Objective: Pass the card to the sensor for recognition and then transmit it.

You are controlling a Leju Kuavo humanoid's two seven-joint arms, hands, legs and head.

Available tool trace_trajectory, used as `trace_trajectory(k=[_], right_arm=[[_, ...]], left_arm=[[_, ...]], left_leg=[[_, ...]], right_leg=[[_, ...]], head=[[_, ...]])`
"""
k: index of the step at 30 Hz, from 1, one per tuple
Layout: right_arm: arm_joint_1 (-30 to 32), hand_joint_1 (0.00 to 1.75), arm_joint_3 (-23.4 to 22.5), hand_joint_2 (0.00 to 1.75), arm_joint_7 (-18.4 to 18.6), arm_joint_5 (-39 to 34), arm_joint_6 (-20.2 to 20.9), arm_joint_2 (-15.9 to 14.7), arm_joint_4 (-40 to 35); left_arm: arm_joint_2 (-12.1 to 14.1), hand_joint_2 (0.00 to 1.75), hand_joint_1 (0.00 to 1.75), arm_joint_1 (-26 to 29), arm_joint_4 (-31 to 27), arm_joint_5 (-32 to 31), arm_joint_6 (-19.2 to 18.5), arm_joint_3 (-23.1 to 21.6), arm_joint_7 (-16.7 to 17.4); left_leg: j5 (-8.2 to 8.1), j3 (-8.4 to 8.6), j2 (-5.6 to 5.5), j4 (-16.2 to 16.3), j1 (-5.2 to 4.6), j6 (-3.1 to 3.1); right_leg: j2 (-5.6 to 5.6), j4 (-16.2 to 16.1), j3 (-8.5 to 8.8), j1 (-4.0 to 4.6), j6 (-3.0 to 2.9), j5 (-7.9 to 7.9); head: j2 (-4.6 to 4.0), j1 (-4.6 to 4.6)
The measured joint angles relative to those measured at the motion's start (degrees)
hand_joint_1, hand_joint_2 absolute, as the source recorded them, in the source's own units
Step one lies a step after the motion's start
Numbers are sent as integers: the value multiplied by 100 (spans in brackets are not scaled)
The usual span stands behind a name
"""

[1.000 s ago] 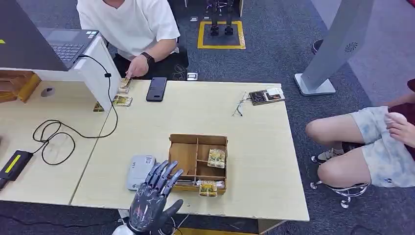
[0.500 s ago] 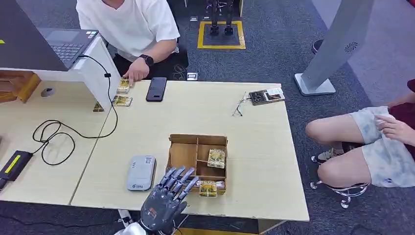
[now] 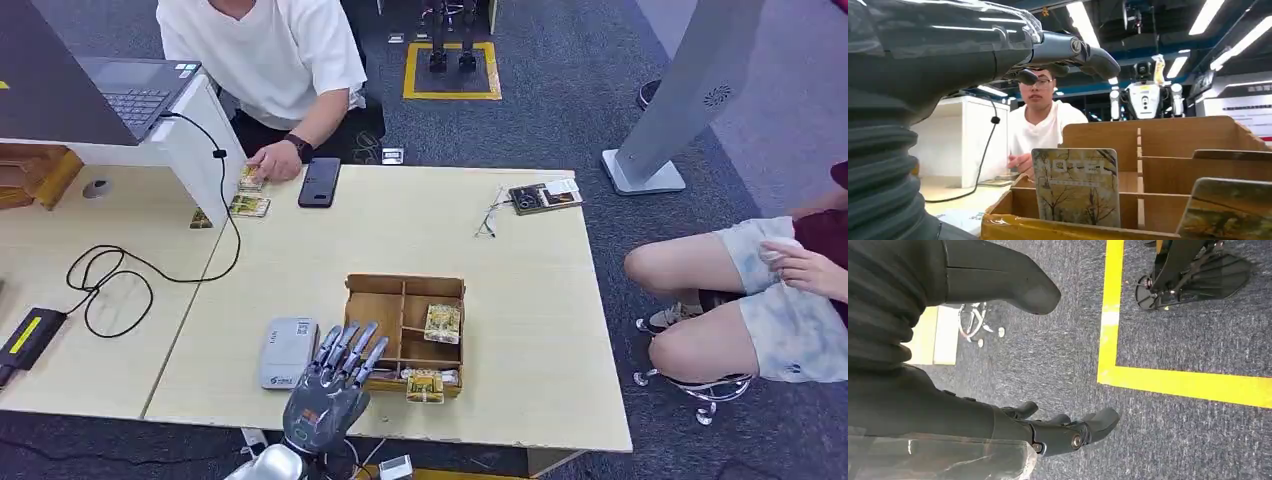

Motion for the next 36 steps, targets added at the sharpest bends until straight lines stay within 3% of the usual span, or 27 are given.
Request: trace_trajectory(k=[8,17,18,19,20,21,33,36], right_arm=[[2,0,-42,175,9,-2,-13,2,0],[4,0,-48,175,11,0,-20,2,0],[4,0,-48,175,11,0,-20,2,0],[5,0,-48,175,11,0,-20,2,0],[6,0,-48,175,11,0,-20,2,0],[6,0,-48,175,11,2,-17,2,0],[8,0,-48,175,13,4,-20,2,0],[9,0,-48,175,11,4,-20,2,0]], left_arm=[[28,175,0,0,-2,0,-64,-46,365],[74,175,0,5,-2,0,-326,-120,220],[74,175,9,5,0,0,-337,-120,192],[74,175,66,6,2,0,-337,-120,150],[72,175,157,9,4,0,-334,-120,93],[70,175,175,13,11,0,-334,-120,37],[20,175,175,33,83,0,-439,-118,-171],[13,175,168,33,92,0,-463,-118,-186]], left_leg=[[0,0,0,0,0,0],[0,0,0,0,0,0],[0,0,0,0,0,0],[0,0,0,0,0,0],[0,0,0,0,0,0],[0,0,0,0,0,0],[0,0,0,0,0,0],[0,0,0,0,0,0]], right_leg=[[0,0,0,0,0,0],[0,0,0,0,0,0],[0,0,0,0,0,0],[0,0,0,0,0,0],[0,0,0,0,0,0],[0,0,0,0,0,0],[0,0,1,0,0,0],[0,0,1,0,0,0]], head=[[0,0],[0,2],[0,0],[0,0],[0,2],[0,0],[0,0],[0,0]])
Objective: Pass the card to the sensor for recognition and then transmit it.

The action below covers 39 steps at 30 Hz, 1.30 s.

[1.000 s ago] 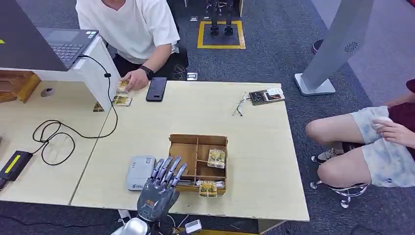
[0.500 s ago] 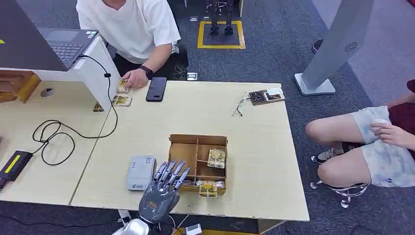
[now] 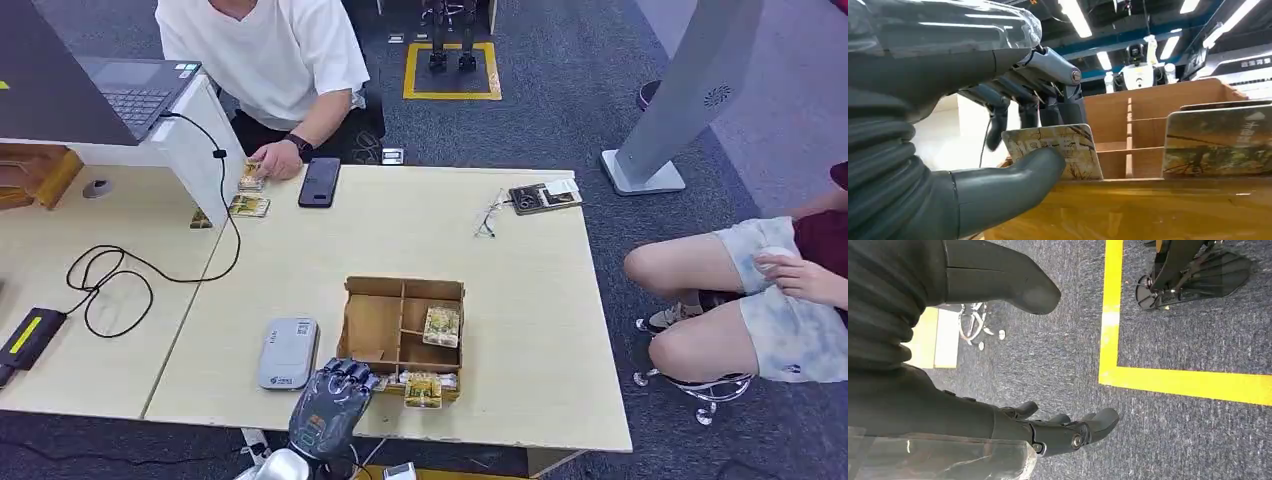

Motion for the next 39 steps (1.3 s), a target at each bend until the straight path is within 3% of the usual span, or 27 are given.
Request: trace_trajectory(k=[10,14,17,22,26,31,39], right_arm=[[1,0,0,175,0,13,-2,0,0],[3,0,0,175,0,79,-24,0,0],[5,0,0,175,0,94,-44,0,0],[10,0,0,175,2,105,-72,0,2],[25,0,2,175,35,190,-111,0,11],[25,0,11,175,72,199,-129,2,35],[20,0,24,175,85,267,-149,17,55]], left_arm=[[9,175,175,17,2,0,59,0,39],[20,175,175,77,0,0,264,0,89],[48,175,175,131,-39,0,717,2,260],[164,175,175,235,-748,0,767,85,365],[50,175,175,536,-1681,0,769,652,-453],[-425,175,175,937,-2577,0,769,1380,-1338],[-1095,175,175,1188,-3202,136,767,1893,-1552]], left_leg=[[0,0,0,0,0,0],[0,0,0,0,0,0],[0,-1,0,0,0,0],[0,-3,-1,0,0,0],[0,-2,0,0,0,0],[-1,-3,0,0,-1,1],[-1,-2,-2,0,0,2]], right_leg=[[0,0,1,0,0,0],[0,0,1,0,0,0],[0,0,0,0,0,0],[-3,1,1,0,0,0],[-1,0,0,0,0,0],[-1,-2,0,-1,1,0],[-5,-1,1,0,0,0]], head=[[0,0],[0,0],[0,0],[0,0],[0,2],[0,2],[0,0]])
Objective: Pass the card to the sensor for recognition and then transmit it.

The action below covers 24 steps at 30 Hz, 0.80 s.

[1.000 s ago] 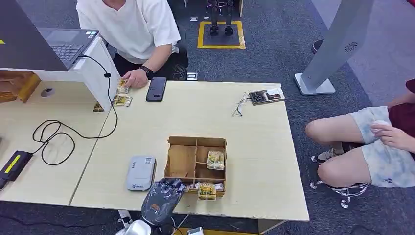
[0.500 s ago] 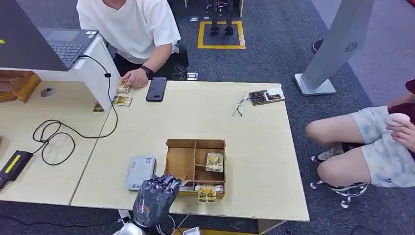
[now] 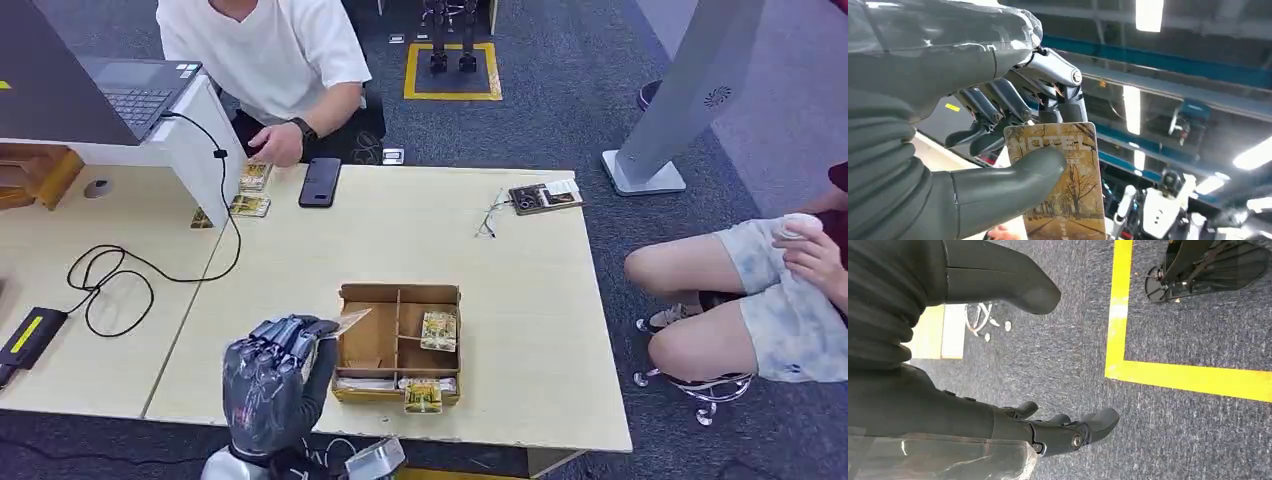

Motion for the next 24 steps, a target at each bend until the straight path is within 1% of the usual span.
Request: trace_trajectory(k=[2,4,9,14,17,20,23,24], right_arm=[[-1,0,11,175,0,33,2,2,0],[-1,0,39,175,0,41,7,4,2],[-7,0,109,175,0,120,39,4,2],[-10,0,151,175,0,146,63,4,2],[-16,0,181,175,0,179,66,4,7],[-23,0,227,175,2,238,79,4,11],[-35,0,256,175,0,245,79,4,22],[-35,0,267,175,0,247,81,4,28]], left_arm=[[-68,175,175,-2,-17,-7,0,81,-81],[-87,175,175,-46,-22,-125,0,170,-89],[-65,175,175,-282,61,-131,-2,284,112],[-2,175,175,-557,360,-131,-2,432,147],[81,175,175,-772,619,-133,-4,454,341],[188,175,175,-1021,914,-133,-4,459,637],[330,175,175,-1287,1273,-133,-2,457,1039],[369,175,175,-1405,1426,-133,-2,441,1225]], left_leg=[[0,0,0,0,0,0],[1,2,0,0,1,-1],[2,1,0,0,1,-2],[2,2,1,0,0,-2],[2,1,0,0,0,-2],[2,2,0,1,0,-2],[3,4,1,1,1,-3],[3,4,-1,1,1,-3]], right_leg=[[0,0,0,0,0,0],[0,1,0,1,0,0],[-1,2,0,1,0,0],[0,2,0,0,-1,1],[-1,2,0,0,-1,1],[0,2,0,0,-1,1],[1,2,-1,1,-1,1],[0,3,-1,1,-1,1]], head=[[0,0],[0,0],[0,2],[0,0],[0,0],[0,2],[0,2],[0,0]])
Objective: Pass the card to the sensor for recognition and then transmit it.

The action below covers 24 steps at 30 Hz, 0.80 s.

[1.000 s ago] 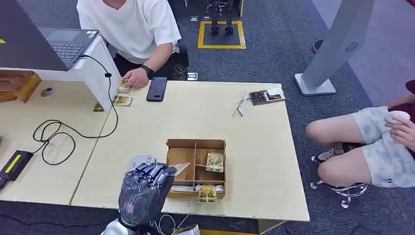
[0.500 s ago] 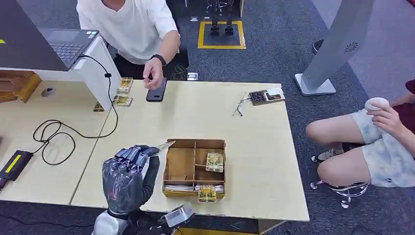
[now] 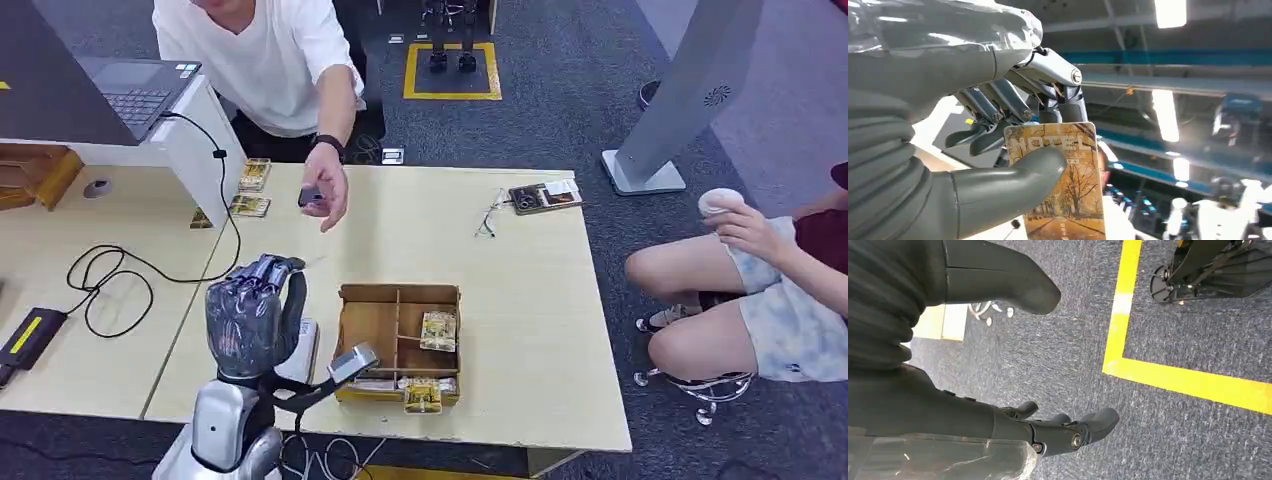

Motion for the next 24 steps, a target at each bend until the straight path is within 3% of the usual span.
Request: trace_trajectory(k=[3,14,24], right_arm=[[-23,0,20,175,0,4,0,0,7],[-33,0,109,175,18,94,7,-2,22],[-33,0,149,175,13,138,-39,-9,22]], left_arm=[[53,175,175,-301,469,0,-2,-39,272],[70,175,175,-1126,1682,-2,0,-44,460],[2,175,175,-1543,2303,-2,0,-44,515]], left_leg=[[0,1,2,0,0,0],[2,-1,2,1,-1,-2],[2,-1,2,1,0,-3]], right_leg=[[5,2,0,0,-1,1],[5,1,-1,0,-1,1],[5,1,-1,0,-1,1]], head=[[0,0],[0,0],[0,0]])
